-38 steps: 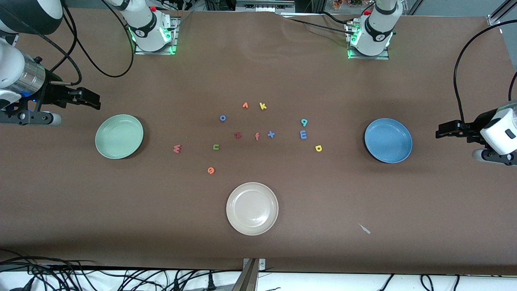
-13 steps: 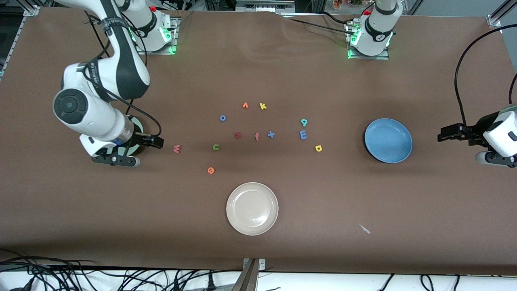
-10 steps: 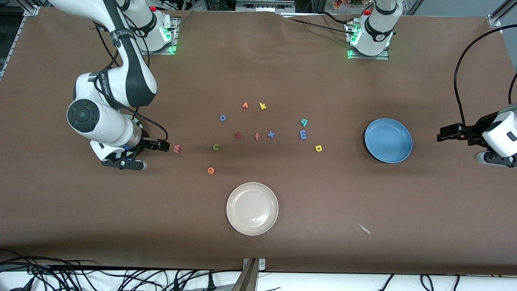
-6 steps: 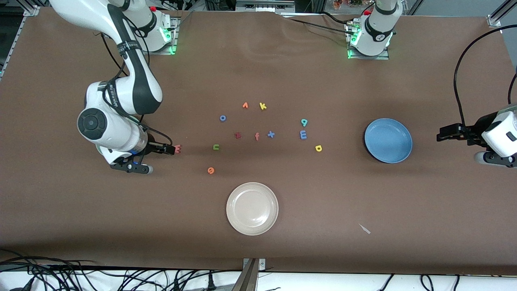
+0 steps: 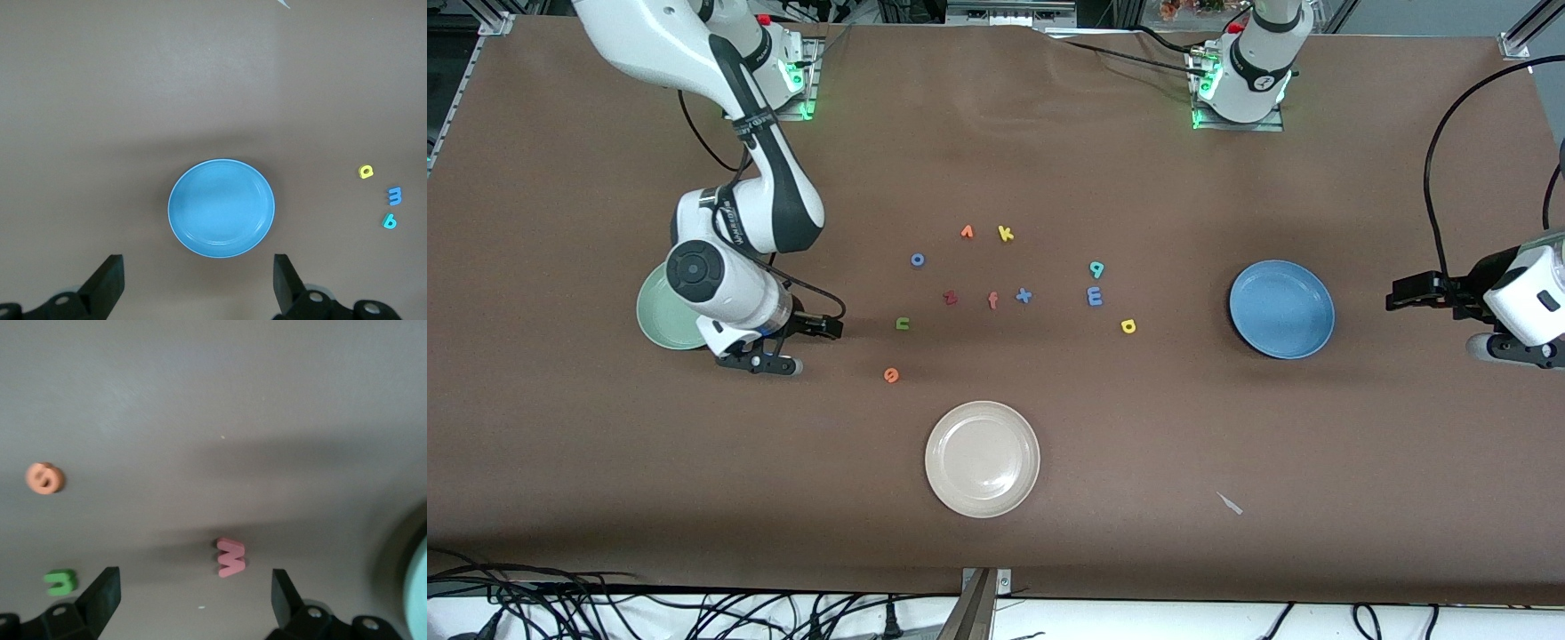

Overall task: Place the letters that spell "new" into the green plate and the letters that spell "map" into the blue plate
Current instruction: 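Reach the right gripper to the pink w and grasp it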

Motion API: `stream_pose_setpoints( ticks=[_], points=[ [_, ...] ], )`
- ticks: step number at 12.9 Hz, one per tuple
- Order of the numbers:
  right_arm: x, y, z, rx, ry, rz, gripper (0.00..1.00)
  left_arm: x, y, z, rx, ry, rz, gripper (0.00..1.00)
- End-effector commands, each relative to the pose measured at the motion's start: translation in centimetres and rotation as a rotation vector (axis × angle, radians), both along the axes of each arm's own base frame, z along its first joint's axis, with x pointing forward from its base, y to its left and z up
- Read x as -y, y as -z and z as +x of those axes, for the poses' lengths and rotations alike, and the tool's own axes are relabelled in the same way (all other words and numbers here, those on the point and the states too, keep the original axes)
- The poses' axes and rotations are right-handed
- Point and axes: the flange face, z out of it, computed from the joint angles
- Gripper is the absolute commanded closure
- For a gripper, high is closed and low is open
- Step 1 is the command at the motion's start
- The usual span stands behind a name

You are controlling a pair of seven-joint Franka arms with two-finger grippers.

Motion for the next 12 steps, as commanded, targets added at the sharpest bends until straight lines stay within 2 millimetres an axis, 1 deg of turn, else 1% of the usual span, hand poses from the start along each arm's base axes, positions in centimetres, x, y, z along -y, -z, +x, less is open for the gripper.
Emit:
stream_pose_setpoints(
  ticks=[1, 3, 4, 5, 6, 7, 8, 9, 10, 12],
  points=[
    [1.0, 1.5, -1.5, 0.012, 0.032, 0.006, 0.0, 0.4, 0.1, -0.3, -0.003, 0.021, 0.008, 0.02],
    [1.4, 3.1, -2.5, 0.029, 0.05, 0.0, 0.0, 0.4, 0.3, -0.4, -0.008, 0.021, 0.008, 0.02],
    [1.5, 3.6, -2.7, 0.032, 0.071, -0.003, 0.0, 0.4, 0.3, -0.4, -0.008, 0.019, 0.008, 0.02],
    [0.8, 4.0, -3.1, 0.026, 0.084, -0.001, 0.01, 0.5, 0.3, -0.3, -0.008, 0.021, 0.008, 0.02],
    [0.6, 4.5, -3.2, 0.021, 0.104, -0.004, 0.01, 0.5, 0.3, -0.3, -0.008, 0.019, 0.008, 0.02],
    [0.5, 4.8, -3.2, 0.027, 0.116, -0.005, 0.04, 0.5, 0.5, -0.4, -0.011, 0.018, 0.008, 0.01],
    [0.3, 5.5, -3.4, 0.025, 0.121, -0.009, 0.05, 0.9, 0.8, -0.4, -0.019, 0.017, 0.008, 0.01],
    [0.3, 5.8, -3.3, 0.024, 0.121, -0.012, 0.07, 1.9, 1.2, -0.5, -0.028, 0.028, 0.004, 0.01],
    [0.4, 6.0, -3.3, 0.028, 0.121, -0.012, 0.08, 2.1, 1.5, -0.5, -0.035, 0.011, 0.007, 0.0],
    [0.4, 7.1, -3.5, 0.03, 0.12, -0.018, 0.12, 4.0, 2.2, -0.5, -0.05, -0.033, 0.016, 0.0]
  ],
)
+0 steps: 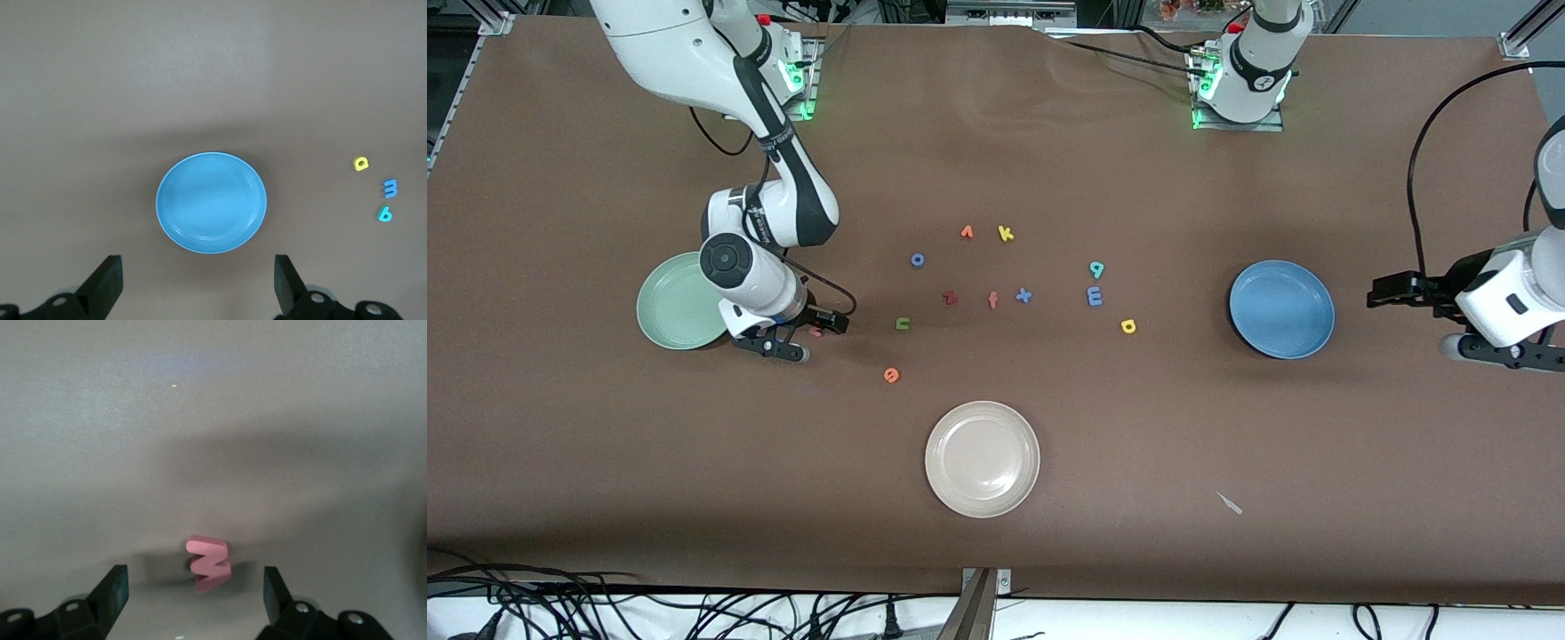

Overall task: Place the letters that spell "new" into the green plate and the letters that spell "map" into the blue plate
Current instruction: 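Drop the w into the green plate while the left gripper grasps the yellow a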

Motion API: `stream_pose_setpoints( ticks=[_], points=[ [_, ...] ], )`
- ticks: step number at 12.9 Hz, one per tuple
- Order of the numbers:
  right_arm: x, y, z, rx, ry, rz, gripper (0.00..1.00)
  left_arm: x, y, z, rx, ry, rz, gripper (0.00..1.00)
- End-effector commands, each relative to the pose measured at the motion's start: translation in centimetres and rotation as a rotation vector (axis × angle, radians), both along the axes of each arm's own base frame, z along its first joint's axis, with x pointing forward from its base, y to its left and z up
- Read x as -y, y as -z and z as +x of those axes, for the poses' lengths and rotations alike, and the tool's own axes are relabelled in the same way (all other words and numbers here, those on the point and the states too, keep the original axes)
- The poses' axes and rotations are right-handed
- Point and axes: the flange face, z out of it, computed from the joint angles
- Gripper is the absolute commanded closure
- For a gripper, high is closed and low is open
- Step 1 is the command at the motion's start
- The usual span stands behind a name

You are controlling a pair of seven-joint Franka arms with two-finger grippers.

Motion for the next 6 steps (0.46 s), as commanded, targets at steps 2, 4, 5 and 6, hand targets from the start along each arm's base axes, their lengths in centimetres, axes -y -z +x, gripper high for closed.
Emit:
stream_pose_setpoints(
  ticks=[2, 4, 5, 6],
  points=[
    [-0.4, 1.1, -0.3, 0.013, 0.015, 0.006, 0.18, 4.3, 1.9, -0.5, -0.043, -0.072, 0.034, 0.0],
    [-0.4, 1.0, -0.3, 0.014, 0.015, 0.007, 0.32, 7.2, 4.6, -1.3, -0.091, -0.128, 0.053, 0.0],
    [-0.4, 1.0, -0.3, 0.014, 0.014, 0.007, 0.38, 8.8, 6.0, -1.6, -0.092, -0.163, 0.062, 0.0],
    [-0.4, 0.9, -0.2, 0.016, 0.013, 0.008, 0.45, 10.2, 7.7, -2.1, -0.1, -0.214, 0.049, 0.01]
  ],
)
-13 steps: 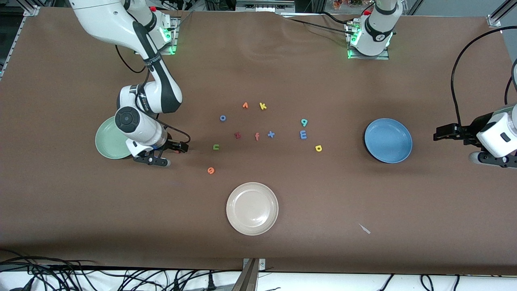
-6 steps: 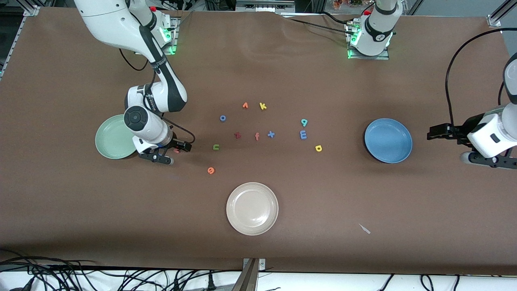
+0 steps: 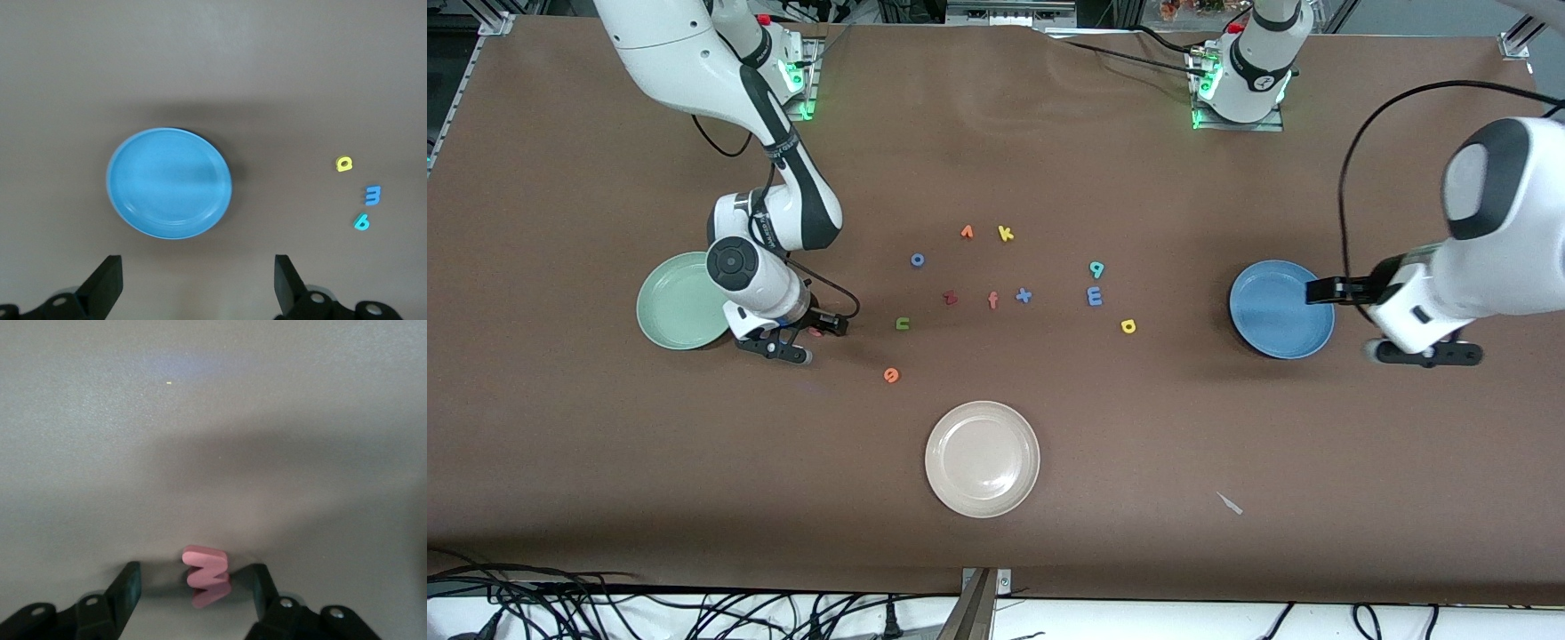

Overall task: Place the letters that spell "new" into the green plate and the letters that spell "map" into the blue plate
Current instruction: 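Drop the w into the green plate while the left gripper grasps the yellow a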

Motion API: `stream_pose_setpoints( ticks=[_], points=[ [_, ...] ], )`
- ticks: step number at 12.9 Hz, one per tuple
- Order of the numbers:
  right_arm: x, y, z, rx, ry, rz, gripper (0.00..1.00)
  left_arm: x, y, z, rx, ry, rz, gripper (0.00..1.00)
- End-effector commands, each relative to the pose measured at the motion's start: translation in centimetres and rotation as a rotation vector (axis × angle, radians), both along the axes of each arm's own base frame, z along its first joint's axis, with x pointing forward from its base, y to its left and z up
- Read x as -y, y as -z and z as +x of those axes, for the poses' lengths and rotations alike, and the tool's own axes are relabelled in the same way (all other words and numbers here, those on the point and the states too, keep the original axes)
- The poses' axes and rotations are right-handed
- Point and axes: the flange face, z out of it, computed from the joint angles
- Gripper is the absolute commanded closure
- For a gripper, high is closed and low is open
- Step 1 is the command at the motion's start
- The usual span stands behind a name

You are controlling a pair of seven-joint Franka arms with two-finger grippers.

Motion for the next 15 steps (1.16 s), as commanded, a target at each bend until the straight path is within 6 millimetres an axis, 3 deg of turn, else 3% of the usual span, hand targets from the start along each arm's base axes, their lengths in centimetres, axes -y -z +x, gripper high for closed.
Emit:
stream_pose_setpoints(
  ticks=[1, 5, 7, 9, 11, 13, 15],
  points=[
    [-0.3, 0.2, -0.3, 0.003, 0.013, 0.009, 0.52, 3.5, 4.1, -1.3, -0.004, -0.125, -0.009, 0.01],
    [-0.1, 0.0, -0.2, 0.0, 0.017, 0.009, 0.85, 8.5, 10.7, -2.2, 0.04, -0.345, -0.005, 0.02],
    [-0.3, -0.6, 0.0, 0.006, 0.014, 0.013, 0.91, 10.6, 14.1, -2.2, 0.063, -0.452, -0.004, 0.02],
    [-0.3, -3.2, 0.7, -0.003, 0.009, 0.024, 0.95, 11.6, 16.8, -2.5, 0.099, -0.551, -0.006, 0.02],
    [2.0, -7.1, 2.0, -0.087, 0.039, 0.004, 0.95, 14.2, 19.6, -3.0, 0.097, -0.599, 0.002, 0.01],
    [6.7, -10.2, 2.3, -0.111, 0.026, -0.007, 0.95, 16.8, 21.5, -3.7, 0.106, -0.646, 0.006, 0.01],
    [10.7, -12.3, 1.8, -0.133, 0.026, -0.002, 0.94, 18.0, 23.1, -4.6, 0.093, -0.63, 0.015, 0.04]
  ],
)
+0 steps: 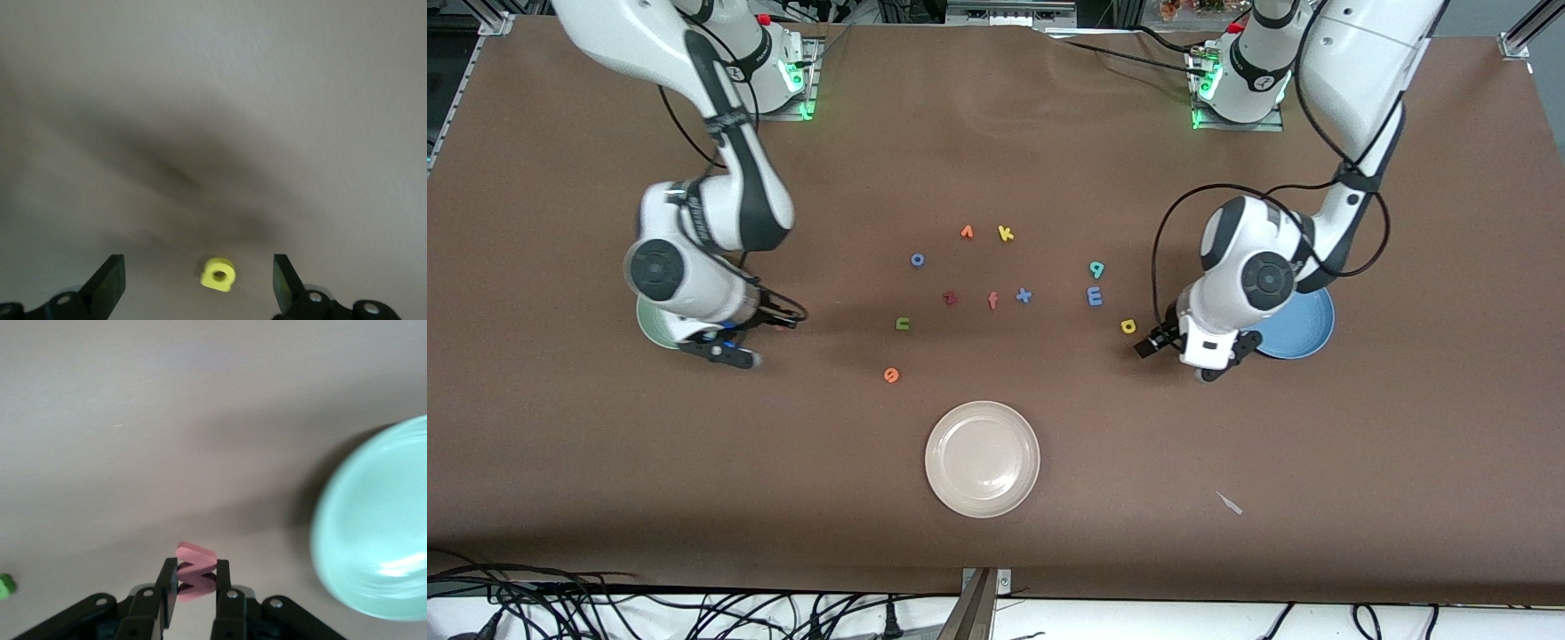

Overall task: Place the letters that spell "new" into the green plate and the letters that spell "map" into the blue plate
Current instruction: 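Drop the w into the green plate while the left gripper grasps the yellow a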

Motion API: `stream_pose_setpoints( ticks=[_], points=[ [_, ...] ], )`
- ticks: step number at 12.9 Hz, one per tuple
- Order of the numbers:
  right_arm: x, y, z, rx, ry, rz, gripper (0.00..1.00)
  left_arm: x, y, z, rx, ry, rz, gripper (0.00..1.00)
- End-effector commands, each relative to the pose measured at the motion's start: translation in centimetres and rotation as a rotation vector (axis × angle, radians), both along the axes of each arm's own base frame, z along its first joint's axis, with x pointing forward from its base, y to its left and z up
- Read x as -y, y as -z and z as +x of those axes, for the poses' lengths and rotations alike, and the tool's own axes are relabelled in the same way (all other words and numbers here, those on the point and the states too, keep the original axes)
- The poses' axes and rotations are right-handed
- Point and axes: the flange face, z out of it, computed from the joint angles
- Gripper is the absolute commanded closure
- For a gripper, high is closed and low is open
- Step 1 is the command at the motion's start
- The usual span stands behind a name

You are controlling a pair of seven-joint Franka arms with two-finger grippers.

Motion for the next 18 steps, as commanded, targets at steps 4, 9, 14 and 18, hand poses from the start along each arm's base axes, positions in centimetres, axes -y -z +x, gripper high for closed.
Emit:
stream_pose_setpoints(
  ticks=[4, 9, 14, 18],
  points=[
    [9.1, -0.7, -2.4, -0.056, -0.02, 0.006, 0.92, 2.8, 3.4, -2.6, -0.013, 0.009, -0.002, 0.17],
    [14.1, 3.3, -5.3, -0.002, -0.078, -0.011, 0.88, 3.1, 4.5, -3.4, -0.03, 0.035, 0.007, 0.44],
    [14.0, 1.8, -5.4, -0.009, -0.062, 0.022, 0.0, 3.1, 4.6, -3.4, -0.032, 0.05, 0.007, 0.73],
    [9.7, -0.4, -4.0, 0.006, 0.008, 0.026, 0.0, 3.0, 5.0, -3.5, -0.039, 0.076, 0.007, 0.78]
  ],
)
